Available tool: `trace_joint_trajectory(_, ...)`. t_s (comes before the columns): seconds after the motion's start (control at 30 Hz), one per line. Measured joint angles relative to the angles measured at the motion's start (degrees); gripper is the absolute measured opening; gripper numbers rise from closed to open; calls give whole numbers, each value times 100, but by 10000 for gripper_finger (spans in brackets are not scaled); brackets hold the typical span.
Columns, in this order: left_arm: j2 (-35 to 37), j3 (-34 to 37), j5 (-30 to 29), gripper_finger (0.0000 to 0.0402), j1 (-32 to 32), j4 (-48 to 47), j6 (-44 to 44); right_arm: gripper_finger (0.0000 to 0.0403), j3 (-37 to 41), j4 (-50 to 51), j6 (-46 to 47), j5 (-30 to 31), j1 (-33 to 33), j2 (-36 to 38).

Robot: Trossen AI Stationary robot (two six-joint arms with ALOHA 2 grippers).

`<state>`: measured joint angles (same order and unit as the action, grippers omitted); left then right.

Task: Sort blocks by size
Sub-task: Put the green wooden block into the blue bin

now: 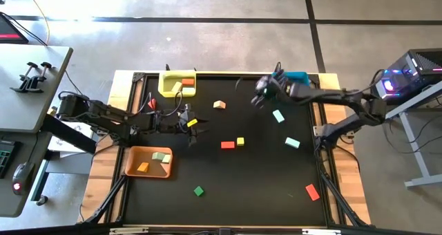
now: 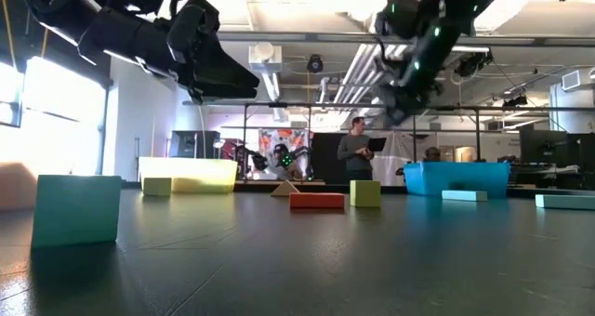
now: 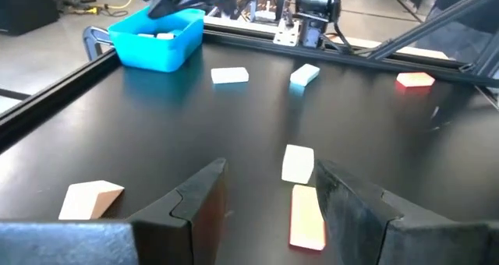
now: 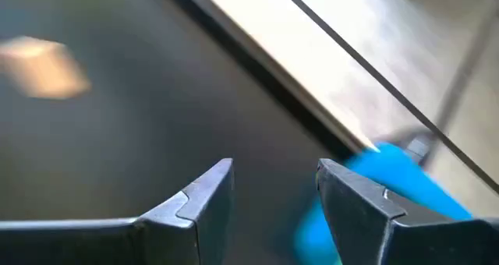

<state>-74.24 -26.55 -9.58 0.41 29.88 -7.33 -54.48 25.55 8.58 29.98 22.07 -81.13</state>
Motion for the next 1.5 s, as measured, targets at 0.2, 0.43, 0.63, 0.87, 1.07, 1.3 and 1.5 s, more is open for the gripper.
trace_joint_trajectory(0.2, 0, 0, -2, 179, -163, -1, -5, 181, 798, -2627, -475, -819, -1785, 4)
trace_joint_trajectory(0.43, 0, 0, -156, 179, -197, 23, 37, 181, 2399, -6758, -394, -1488, -3118, -36)
trace_joint_trajectory(0.63, -11, 0, -216, 179, -107, 43, 245, 181, 2859, -7331, -112, -1132, -3394, -34)
trace_joint_trajectory(0.87, -17, 0, -197, 179, 61, 11, 451, 181, 2885, -6651, -109, -743, -3238, -34)
trace_joint_trajectory(1.07, -20, 0, -197, 179, 115, 4, 457, 181, 2885, -6650, -108, -774, -3015, -34)
trace_joint_trajectory(1.3, -28, 0, -197, 179, 113, 492, 703, 181, 2885, -6645, -80, -791, -2944, -34)
trace_joint_trajectory(1.5, -28, -2, -89, 179, 43, 650, 609, 181, 2885, -6684, -158, -791, -2944, -34)
